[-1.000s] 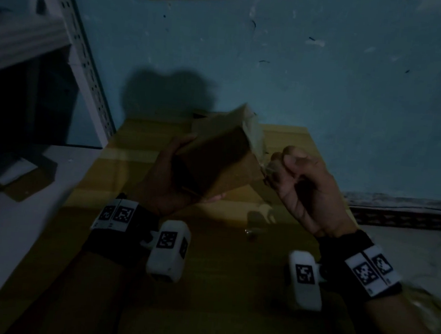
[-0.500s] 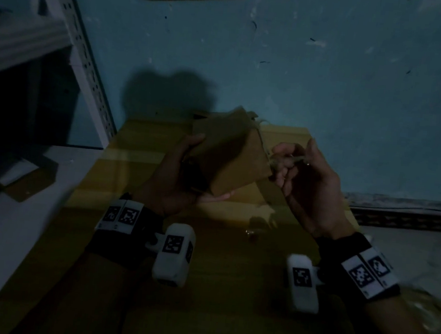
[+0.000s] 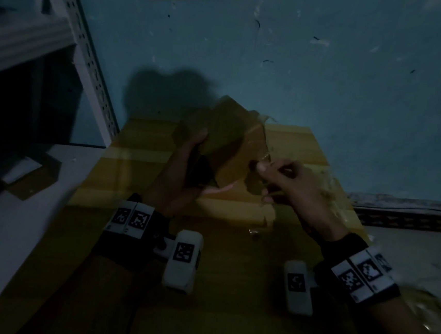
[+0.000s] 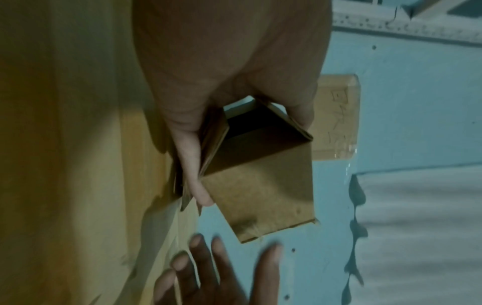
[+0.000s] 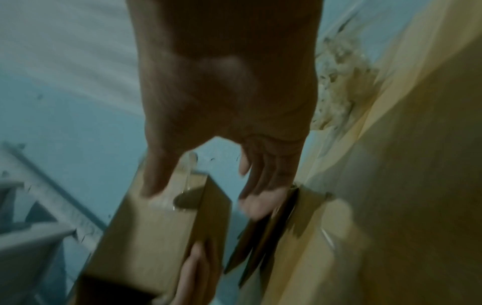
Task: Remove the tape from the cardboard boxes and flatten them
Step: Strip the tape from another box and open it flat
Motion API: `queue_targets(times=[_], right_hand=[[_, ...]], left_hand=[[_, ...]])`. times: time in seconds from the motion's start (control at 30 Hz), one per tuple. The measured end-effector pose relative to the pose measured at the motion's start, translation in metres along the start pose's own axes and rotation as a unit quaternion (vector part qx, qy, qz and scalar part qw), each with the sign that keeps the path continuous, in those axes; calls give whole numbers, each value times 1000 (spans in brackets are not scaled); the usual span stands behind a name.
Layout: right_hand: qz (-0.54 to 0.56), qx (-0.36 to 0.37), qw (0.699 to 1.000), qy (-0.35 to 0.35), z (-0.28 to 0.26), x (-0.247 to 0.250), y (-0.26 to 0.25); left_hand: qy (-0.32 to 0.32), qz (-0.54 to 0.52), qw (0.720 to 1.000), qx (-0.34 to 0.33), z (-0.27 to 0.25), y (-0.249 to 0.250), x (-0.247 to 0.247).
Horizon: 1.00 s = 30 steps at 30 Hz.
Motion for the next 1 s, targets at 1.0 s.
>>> queue_targets(times=[1.0], right_hand=[[82, -5, 997, -11, 0, -2, 0]], left_hand=[[11, 21, 1000, -15, 5, -8, -10]])
Point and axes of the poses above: each hand's wrist, its own z-axis towards the middle knuckle, its own x-axis out of the back of the hand, y = z × x, the point moved 1 cm from there along z, towards the middle knuckle, and after that the axes turned 5 degrees about z, right-handed, at the moved point
